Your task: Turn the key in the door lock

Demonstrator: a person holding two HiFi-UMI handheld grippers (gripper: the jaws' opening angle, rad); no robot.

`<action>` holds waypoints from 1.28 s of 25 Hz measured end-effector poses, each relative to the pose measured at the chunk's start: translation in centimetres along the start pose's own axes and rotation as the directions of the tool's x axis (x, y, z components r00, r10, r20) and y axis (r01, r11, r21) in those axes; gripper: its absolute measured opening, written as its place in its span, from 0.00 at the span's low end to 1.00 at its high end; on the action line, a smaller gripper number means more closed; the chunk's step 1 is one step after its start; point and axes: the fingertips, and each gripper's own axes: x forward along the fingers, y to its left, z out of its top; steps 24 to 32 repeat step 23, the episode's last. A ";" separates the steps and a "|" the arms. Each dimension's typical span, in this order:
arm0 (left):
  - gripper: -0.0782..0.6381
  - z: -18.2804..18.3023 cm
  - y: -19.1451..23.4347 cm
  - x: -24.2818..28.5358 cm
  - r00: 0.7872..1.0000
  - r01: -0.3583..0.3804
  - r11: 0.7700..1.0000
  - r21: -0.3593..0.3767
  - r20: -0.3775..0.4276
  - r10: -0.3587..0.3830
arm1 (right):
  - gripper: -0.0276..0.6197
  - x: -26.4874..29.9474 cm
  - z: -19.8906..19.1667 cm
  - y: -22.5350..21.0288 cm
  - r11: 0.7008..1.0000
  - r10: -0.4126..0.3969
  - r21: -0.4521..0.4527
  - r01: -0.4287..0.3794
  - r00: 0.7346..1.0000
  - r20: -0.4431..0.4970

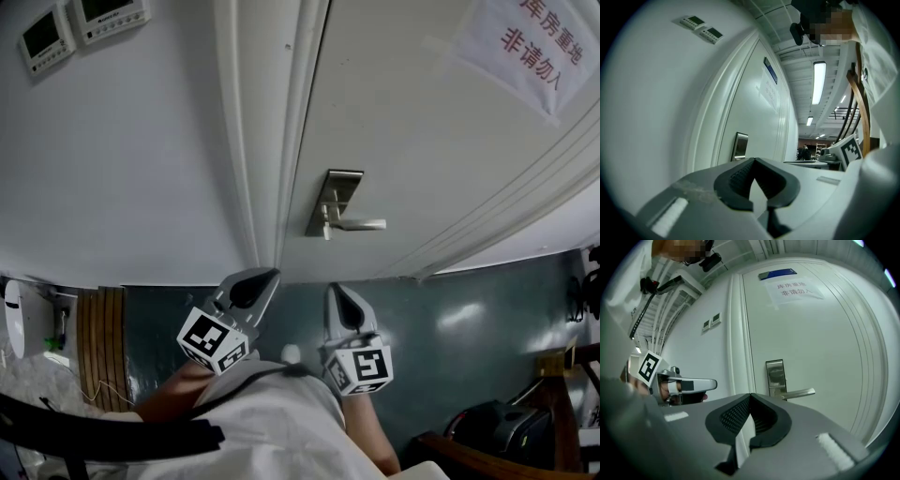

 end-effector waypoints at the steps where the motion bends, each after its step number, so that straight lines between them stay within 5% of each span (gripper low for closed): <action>1: 0.11 0.0 0.0 0.0 1.000 0.000 1.000 -0.001 0.000 0.000 | 0.05 0.0 0.0 0.0 1.000 -0.001 0.006 0.001 1.000 0.002; 32: 0.11 0.2 0.0 -0.4 1.000 -0.011 1.000 0.006 0.006 0.011 | 0.05 0.7 0.2 1.1 1.000 0.030 0.005 -0.030 1.000 0.006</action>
